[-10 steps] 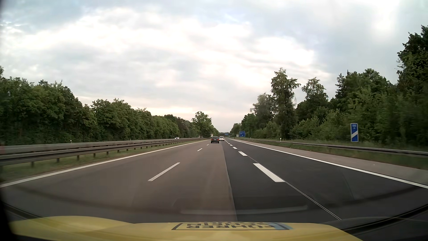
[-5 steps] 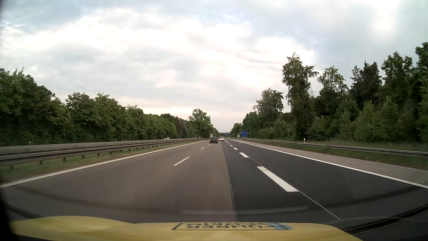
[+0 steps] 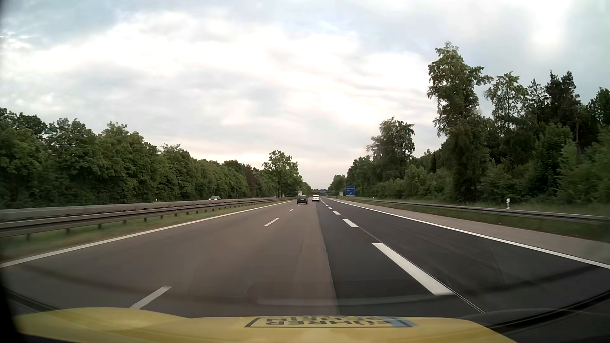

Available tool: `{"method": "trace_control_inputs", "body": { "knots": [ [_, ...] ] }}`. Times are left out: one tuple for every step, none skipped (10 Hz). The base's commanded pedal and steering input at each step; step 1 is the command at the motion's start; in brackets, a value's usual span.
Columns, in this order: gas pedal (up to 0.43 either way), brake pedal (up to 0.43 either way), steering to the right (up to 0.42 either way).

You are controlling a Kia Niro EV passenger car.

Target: Follow the waypoints while adhering to traffic rules and regulations

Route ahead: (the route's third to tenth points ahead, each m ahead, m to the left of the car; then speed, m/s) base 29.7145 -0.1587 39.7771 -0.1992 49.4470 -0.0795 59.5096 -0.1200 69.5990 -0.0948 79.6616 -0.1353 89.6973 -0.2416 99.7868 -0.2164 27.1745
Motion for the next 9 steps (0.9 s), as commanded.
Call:
{"method": "trace_control_inputs", "body": {
  "knots": [
    [0.197,0.000,-0.001],
    [0.197,0.000,-0.001],
    [0.197,0.000,-0.001],
    [0.197,0.000,-0.001],
    [0.197,0.000,-0.001],
    [0.197,0.000,-0.001],
    [0.197,0.000,0.000],
    [0.197,0.000,0.000],
    [0.197,0.000,0.000]
  ]
}}
